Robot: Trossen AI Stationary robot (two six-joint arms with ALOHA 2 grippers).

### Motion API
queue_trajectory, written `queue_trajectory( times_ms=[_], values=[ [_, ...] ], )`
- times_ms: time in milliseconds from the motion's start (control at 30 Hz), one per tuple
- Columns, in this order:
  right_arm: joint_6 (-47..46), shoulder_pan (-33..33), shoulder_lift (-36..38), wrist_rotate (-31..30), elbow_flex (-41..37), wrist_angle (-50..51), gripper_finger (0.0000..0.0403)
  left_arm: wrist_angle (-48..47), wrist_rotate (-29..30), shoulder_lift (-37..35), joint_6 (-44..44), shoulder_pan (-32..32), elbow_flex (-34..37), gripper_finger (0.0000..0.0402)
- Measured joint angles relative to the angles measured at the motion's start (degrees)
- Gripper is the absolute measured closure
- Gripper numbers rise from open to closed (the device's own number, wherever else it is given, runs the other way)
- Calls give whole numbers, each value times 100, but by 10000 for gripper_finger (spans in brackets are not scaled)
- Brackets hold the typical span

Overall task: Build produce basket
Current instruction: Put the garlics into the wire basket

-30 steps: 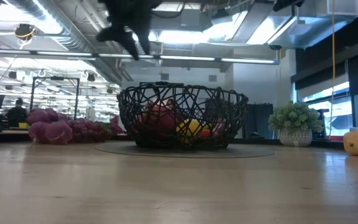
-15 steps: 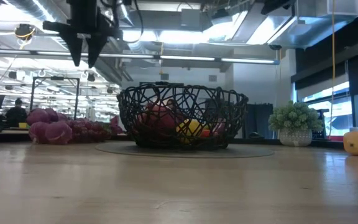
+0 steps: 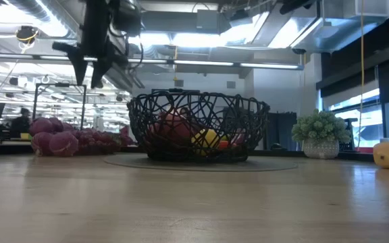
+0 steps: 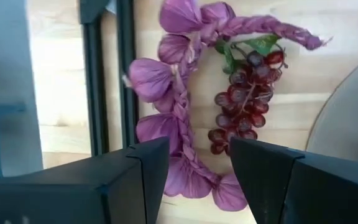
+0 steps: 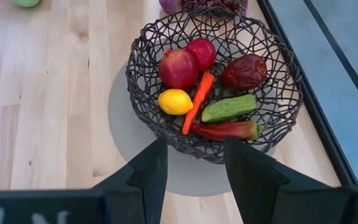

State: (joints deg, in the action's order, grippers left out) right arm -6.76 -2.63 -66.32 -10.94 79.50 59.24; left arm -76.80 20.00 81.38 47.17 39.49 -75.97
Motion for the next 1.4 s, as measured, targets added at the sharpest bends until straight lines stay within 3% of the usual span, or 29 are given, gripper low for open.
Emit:
queue_trajectory(
  times_ms=[233, 467, 667, 1400],
  values=[
    [155, 1, 0, -231, 0, -2, 248, 403, -577, 669, -1088, 902, 1, 241],
    [208, 0, 0, -295, 0, -2, 248, 526, -720, 1462, -1672, 1290, 1, 241],
    [254, 0, 0, -299, 0, -4, 248, 780, -168, 1912, -2161, 1330, 1, 241],
    [272, 0, 9, -463, 0, 9, 248, 997, -143, 2830, -2529, 1495, 1, 241]
  ],
)
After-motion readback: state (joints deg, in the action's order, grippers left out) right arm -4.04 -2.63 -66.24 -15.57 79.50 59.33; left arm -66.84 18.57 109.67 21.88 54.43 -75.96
